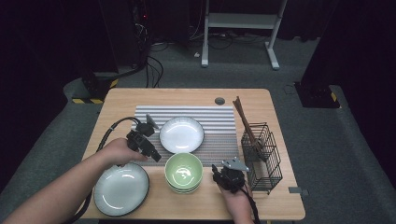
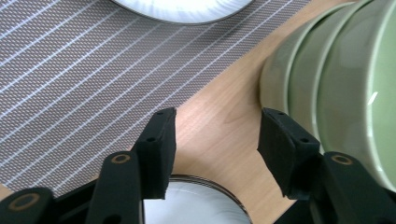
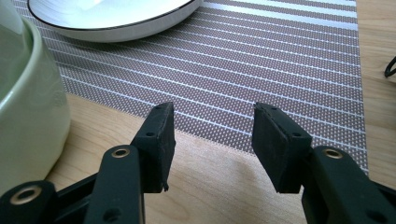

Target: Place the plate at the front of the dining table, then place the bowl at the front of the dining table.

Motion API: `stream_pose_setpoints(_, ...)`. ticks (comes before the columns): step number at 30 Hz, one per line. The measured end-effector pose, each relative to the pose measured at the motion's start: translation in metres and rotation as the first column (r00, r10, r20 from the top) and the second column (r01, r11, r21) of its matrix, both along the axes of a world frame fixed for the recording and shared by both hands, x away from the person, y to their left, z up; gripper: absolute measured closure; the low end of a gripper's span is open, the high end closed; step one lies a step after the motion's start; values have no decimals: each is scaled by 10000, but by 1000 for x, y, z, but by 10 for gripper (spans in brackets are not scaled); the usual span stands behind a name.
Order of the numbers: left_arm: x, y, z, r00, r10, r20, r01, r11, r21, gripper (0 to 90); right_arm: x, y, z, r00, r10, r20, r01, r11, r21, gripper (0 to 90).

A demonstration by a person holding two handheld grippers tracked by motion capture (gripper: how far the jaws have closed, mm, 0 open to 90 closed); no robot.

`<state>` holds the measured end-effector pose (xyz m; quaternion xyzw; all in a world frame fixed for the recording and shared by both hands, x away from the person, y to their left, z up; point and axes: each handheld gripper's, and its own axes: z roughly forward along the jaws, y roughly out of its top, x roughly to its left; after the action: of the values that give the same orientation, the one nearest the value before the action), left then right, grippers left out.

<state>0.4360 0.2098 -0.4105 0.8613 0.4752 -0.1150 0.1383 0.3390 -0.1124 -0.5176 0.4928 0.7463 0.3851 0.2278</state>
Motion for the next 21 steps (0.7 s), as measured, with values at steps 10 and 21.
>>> stream_pose_setpoints(10, -3, -6, 13, 9998, -54, 209, 49, 9997, 229, 435, 0, -2, 1, 9999, -126, 39, 126, 9999, 13, 494)
stream_pose_setpoints(21, -13, -21, 31, 9971, -166, 745, 139, 9993, 361, 393, -2, -2, 1, 9999, -151, 28, 151, 9999, 25, 492)
